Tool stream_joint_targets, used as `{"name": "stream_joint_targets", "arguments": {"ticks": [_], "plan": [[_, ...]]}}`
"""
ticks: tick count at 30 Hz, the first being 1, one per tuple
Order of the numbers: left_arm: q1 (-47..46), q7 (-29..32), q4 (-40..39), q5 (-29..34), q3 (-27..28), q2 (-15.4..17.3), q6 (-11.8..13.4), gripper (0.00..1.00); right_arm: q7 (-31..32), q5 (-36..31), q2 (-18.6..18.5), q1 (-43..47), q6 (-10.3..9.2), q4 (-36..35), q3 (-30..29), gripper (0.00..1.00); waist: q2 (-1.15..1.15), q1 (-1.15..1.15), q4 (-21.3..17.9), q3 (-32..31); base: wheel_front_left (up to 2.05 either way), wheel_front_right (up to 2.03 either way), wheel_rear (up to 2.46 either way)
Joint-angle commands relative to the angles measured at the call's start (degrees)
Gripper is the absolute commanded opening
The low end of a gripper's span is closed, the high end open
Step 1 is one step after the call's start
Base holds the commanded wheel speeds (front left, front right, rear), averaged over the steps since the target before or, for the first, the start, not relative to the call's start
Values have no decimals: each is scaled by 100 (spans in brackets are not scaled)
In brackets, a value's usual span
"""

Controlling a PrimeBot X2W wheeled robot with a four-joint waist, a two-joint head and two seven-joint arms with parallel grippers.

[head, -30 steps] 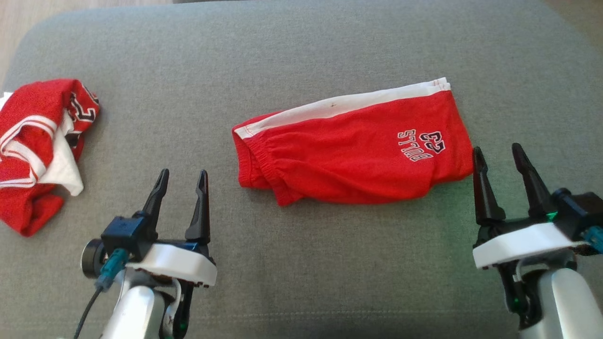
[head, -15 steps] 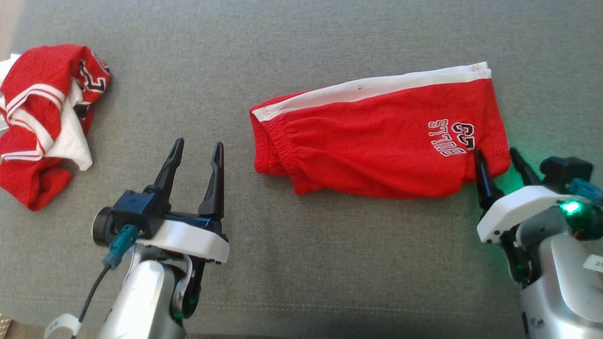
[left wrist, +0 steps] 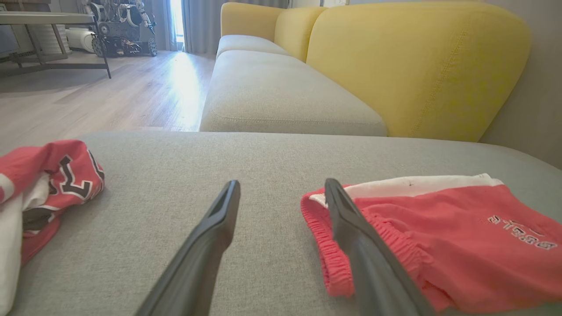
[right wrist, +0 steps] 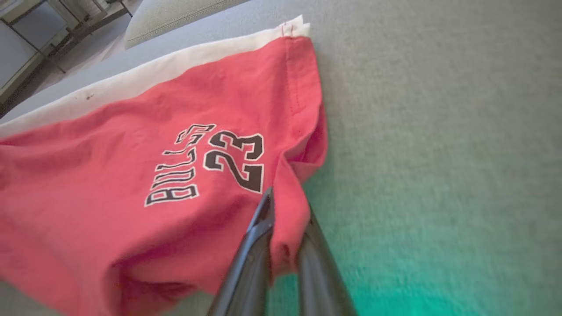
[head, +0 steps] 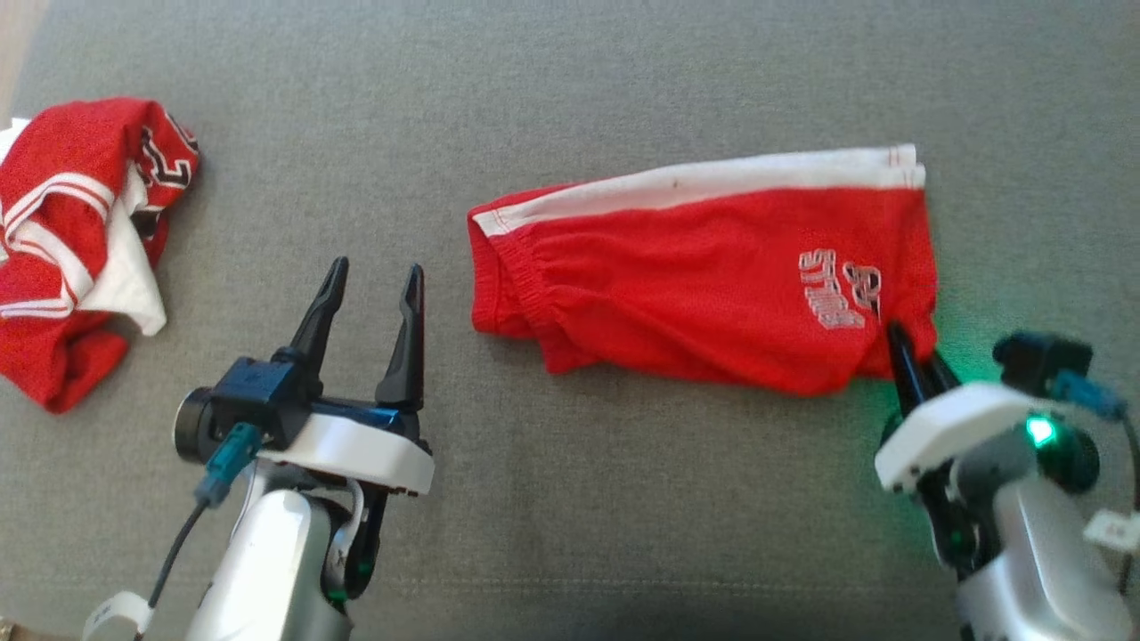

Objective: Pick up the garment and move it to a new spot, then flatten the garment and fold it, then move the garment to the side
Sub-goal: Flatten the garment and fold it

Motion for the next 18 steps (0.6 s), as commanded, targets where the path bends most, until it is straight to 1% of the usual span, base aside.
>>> {"name": "stream_joint_targets", "arguments": {"ticks": [1,8,18], "plan": [[-75,-69,-154,64,251,35,-13,100,-113,22,20,246,-5,-200,79,0,0,0,-49,-87,0,0,0],[134,-69,-119,83,311,40,-20,100,-273,98,100,917,-5,-552,-121,0,0,0,-175,-376,0,0,0],[248,-69,-106,70,278,30,-53,100,-316,82,119,912,-5,-546,-259,0,0,0,-157,-482,0,0,0]]}}
